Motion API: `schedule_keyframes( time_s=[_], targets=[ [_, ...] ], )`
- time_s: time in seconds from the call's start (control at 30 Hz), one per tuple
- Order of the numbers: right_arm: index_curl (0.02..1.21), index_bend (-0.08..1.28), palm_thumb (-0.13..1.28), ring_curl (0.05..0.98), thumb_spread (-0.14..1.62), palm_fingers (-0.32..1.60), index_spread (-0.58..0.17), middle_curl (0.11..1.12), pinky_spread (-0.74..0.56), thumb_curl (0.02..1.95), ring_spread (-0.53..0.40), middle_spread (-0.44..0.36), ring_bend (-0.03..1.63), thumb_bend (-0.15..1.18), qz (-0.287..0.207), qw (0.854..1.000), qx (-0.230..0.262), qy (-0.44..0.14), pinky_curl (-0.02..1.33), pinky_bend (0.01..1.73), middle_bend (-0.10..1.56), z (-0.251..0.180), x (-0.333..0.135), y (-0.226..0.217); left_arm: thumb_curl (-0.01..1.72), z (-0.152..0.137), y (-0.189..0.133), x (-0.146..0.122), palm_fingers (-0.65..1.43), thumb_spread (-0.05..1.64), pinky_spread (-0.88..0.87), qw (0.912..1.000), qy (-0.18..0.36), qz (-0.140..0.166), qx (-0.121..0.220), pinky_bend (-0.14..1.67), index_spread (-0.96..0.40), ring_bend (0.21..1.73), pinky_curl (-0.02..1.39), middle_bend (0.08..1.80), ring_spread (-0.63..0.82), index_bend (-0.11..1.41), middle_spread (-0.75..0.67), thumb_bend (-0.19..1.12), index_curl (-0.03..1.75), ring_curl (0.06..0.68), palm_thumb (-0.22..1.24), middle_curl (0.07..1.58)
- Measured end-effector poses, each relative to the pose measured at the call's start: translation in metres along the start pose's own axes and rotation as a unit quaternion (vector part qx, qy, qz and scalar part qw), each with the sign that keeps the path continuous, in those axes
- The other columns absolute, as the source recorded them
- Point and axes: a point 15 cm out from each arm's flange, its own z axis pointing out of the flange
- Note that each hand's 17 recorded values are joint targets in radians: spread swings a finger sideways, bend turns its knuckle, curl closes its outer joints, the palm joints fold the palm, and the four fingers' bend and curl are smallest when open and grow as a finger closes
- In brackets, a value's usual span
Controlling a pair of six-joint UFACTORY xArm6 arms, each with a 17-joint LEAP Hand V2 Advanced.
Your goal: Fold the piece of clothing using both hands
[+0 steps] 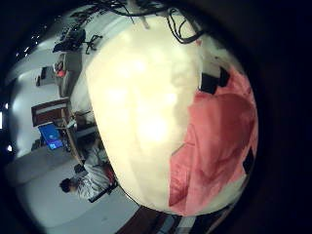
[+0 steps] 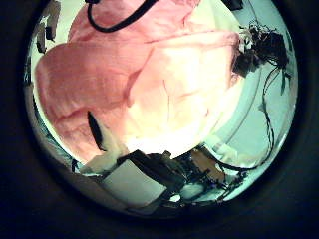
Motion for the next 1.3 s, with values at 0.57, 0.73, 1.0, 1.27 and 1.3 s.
schedule_keyframes(
  time_s=[0.57,0.73,1.0,1.27,1.3],
  targets=[
    [0.55,0.4,0.6,0.302,1.53,0.06,-0.43,0.43,0.15,0.24,-0.054,-0.182,0.69,-0.03,0.019,0.999,0.035,0.01,0.44,0.59,0.58,-0.147,0.117,0.029,0.42,-0.054,0.074,0.019,-0.07,1.22,0.46,0.997,0.066,0.018,0.034,0.44,0.1,0.46,0.33,0.17,0.47,0.14,0.33,-0.02,0.36,0.269,0.42,0.3],
    [0.48,0.29,0.44,0.25,1.47,-0.04,-0.41,0.38,0.26,0.2,0.07,-0.162,0.54,-0.03,-0.043,0.997,-0.07,0.007,0.39,0.51,0.46,-0.136,0.134,0.09,0.37,-0.035,0.108,0.059,-0.04,1.22,0.46,0.9943,0.091,0.055,0.012,0.43,0.1,0.44,0.32,0.17,0.47,0.15,0.29,-0.02,0.33,0.263,0.43,0.29],
    [0.4,0.19,0.38,0.215,1.28,0.02,-0.405,0.34,0.28,0.21,0.148,-0.101,0.42,-0.02,-0.104,0.98,-0.169,-0.015,0.33,0.41,0.33,-0.063,0.13,0.149,0.33,0.019,0.132,0.116,-0.03,1.23,0.47,0.9881,0.117,0.093,-0.038,0.41,0.1,0.44,0.31,0.17,0.48,0.16,0.27,-0.01,0.31,0.26,0.44,0.28],
    [0.36,0.17,0.48,0.214,1.11,0.08,-0.395,0.33,0.28,0.26,0.144,-0.091,0.38,-0.01,-0.151,0.974,-0.169,-0.015,0.32,0.36,0.28,0.002,0.107,0.159,0.3,0.044,0.133,0.13,-0.02,1.25,0.47,0.9859,0.123,0.099,-0.055,0.4,0.1,0.43,0.31,0.18,0.48,0.16,0.25,-0.01,0.31,0.259,0.44,0.28],
    [0.35,0.17,0.48,0.214,1.09,0.09,-0.391,0.33,0.28,0.27,0.143,-0.09,0.38,-0.02,-0.157,0.973,-0.17,-0.011,0.31,0.35,0.28,0.007,0.106,0.159,0.3,0.046,0.133,0.131,-0.02,1.25,0.47,0.9857,0.123,0.1,-0.057,0.39,0.1,0.43,0.31,0.18,0.48,0.16,0.25,-0.01,0.31,0.259,0.44,0.28]
  ],
)
